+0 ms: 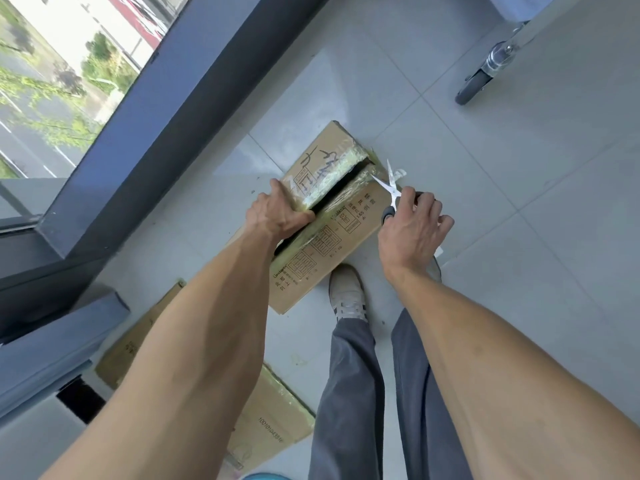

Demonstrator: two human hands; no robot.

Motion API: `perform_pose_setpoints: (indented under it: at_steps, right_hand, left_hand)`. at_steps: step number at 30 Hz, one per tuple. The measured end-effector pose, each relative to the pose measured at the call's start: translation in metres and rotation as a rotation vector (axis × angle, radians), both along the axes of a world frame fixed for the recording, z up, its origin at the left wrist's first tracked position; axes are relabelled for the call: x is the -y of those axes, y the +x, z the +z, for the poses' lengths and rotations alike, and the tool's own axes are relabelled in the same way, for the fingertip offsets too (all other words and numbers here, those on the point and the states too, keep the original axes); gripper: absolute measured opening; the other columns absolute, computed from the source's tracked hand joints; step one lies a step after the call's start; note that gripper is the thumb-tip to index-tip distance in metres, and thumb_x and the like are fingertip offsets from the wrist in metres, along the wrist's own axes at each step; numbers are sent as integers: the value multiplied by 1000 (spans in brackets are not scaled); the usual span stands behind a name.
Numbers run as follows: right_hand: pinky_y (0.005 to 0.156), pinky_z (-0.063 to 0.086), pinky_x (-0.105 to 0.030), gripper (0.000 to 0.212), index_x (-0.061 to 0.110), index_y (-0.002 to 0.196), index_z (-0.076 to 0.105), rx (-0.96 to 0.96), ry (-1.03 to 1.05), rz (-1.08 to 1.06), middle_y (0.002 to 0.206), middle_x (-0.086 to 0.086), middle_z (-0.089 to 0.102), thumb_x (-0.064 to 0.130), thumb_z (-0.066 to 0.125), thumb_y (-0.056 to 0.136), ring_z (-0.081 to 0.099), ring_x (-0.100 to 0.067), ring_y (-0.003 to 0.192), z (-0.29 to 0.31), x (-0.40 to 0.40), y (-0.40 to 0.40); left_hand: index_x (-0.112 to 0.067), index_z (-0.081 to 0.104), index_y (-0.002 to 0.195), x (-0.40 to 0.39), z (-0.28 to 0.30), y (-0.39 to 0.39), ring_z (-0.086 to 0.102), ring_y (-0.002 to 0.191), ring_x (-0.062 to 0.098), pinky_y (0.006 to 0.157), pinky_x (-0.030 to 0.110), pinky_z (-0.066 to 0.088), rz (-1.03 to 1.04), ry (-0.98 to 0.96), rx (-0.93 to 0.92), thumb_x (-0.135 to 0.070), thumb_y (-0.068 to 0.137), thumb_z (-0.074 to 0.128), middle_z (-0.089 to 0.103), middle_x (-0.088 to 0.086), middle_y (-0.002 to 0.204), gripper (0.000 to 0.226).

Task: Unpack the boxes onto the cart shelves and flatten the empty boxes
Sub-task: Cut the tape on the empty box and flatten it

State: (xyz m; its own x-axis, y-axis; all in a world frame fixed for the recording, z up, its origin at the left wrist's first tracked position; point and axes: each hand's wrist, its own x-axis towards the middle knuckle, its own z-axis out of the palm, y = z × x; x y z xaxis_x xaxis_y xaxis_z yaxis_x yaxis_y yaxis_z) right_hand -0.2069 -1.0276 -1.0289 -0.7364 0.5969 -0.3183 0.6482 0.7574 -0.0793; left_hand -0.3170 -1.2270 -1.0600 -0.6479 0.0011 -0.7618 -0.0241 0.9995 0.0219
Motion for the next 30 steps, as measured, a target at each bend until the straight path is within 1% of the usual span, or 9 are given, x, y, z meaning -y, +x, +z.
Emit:
perform_pose_setpoints:
  at_steps: [7,12,17,22,24,25,27,29,30]
  right_hand:
    - [90,32,-42,44,14,123,47,91,-110,118,112,-13,52,-4,53,83,46,-31,106,-17,-6,-45]
    - [83,36,-39,32,13,118,53,99,-168,145,97,-11,62,-5,48,91,54,-28,83,-23,-6,-62]
    - [86,32,-41,36,13,116,50,153,-146,65,95,-12,58,-9,45,88,41,-25,73,-15,-16,-36]
    - [85,31,-42,41,13,118,49,163,-128,58,97,-13,57,-11,46,85,36,-25,78,-12,-28,-26]
    - [86,31,-42,43,12,117,49,157,-109,72,96,-13,55,-14,46,82,35,-25,79,-11,-33,-24]
    - [86,31,-42,44,12,116,49,154,-102,68,95,-13,54,-14,46,81,35,-25,79,-11,-36,-23]
    - [85,31,-42,44,12,116,49,148,-92,23,96,-14,54,-14,46,80,39,-27,81,-14,-43,-20]
    - [84,31,-42,43,11,118,50,160,-93,-24,96,-14,55,-12,46,82,46,-29,84,-15,-49,-17]
    - [84,31,-42,44,11,120,49,174,-102,-40,96,-14,55,-11,46,82,48,-30,86,-15,-53,-15]
  left_hand:
    - [-24,24,107,3,-5,-3,47,63,17,46,28,32,-8,-27,4,-63,69,63,47,0,81,67]
    - [-24,29,113,2,-6,2,45,67,17,50,28,33,31,10,-26,-65,66,57,43,0,84,68]
    - [-23,43,91,8,5,-6,42,60,13,50,28,24,-20,114,-135,-51,72,45,49,-1,72,34]
    - [-23,42,74,6,12,-14,45,60,23,51,30,28,119,172,-77,-38,70,51,47,-1,61,18]
    - [-26,52,91,0,15,-16,54,68,22,53,28,35,79,124,-50,-40,70,58,58,0,76,27]
    - [-24,53,109,-5,14,-15,58,77,23,57,28,41,25,103,-49,-42,71,62,61,5,92,44]
    - [-21,41,135,-18,10,-5,57,106,31,77,40,53,-107,93,-102,-47,72,66,51,16,130,73]
    - [-19,39,136,-41,8,7,38,136,38,109,52,38,-249,108,-248,-51,78,61,29,20,155,69]
    - [-19,43,132,-56,8,12,28,144,38,116,52,27,-334,116,-303,-48,84,57,21,20,159,57]
